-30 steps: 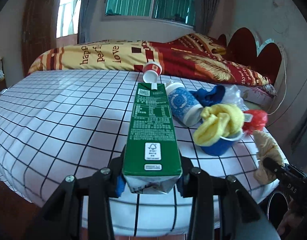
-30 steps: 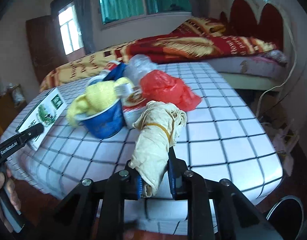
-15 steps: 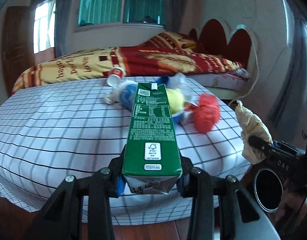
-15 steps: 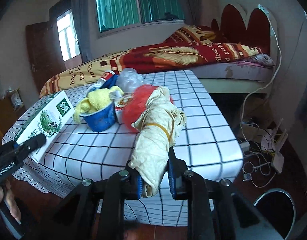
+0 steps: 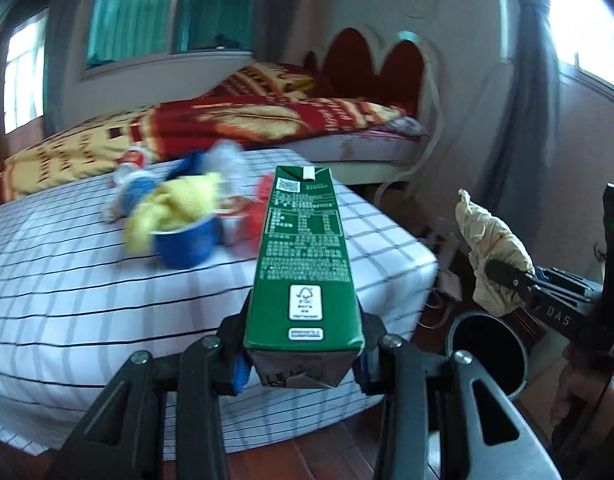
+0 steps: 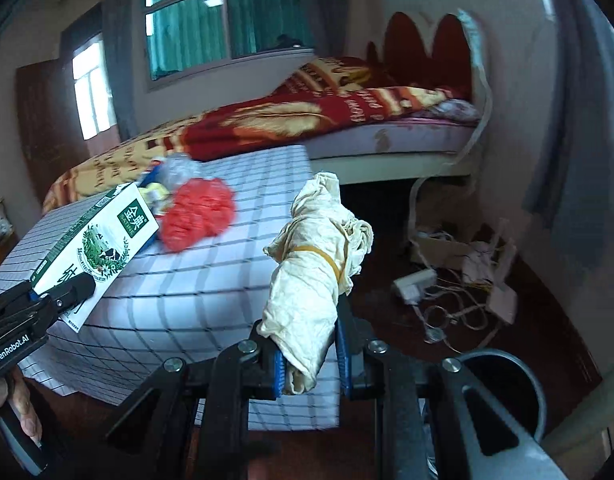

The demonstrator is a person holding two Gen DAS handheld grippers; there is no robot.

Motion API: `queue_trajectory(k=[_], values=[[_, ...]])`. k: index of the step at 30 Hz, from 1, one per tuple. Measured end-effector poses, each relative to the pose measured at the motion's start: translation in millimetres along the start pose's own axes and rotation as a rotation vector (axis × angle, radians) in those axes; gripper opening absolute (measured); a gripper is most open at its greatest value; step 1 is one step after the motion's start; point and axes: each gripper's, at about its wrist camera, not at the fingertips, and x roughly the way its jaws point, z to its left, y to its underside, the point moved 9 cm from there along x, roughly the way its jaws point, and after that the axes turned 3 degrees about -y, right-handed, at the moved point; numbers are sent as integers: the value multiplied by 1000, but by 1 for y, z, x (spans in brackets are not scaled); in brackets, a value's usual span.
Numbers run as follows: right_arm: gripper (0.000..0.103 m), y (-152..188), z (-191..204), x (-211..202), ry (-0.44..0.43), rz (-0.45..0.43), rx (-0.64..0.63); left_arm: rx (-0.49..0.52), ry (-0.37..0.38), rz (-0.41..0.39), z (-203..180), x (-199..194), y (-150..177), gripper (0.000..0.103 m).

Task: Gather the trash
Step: 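Carry both items over the black bin and open both grippers to drop them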

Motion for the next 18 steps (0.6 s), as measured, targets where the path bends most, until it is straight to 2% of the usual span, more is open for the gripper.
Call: queue_trajectory(k=[12,18], values=[[22,47,-124,-41,182,59,111,166,280,83,-129,17,23,41],[22,81,-161,-50,222,123,129,231,380,144,-183,25,43,41]])
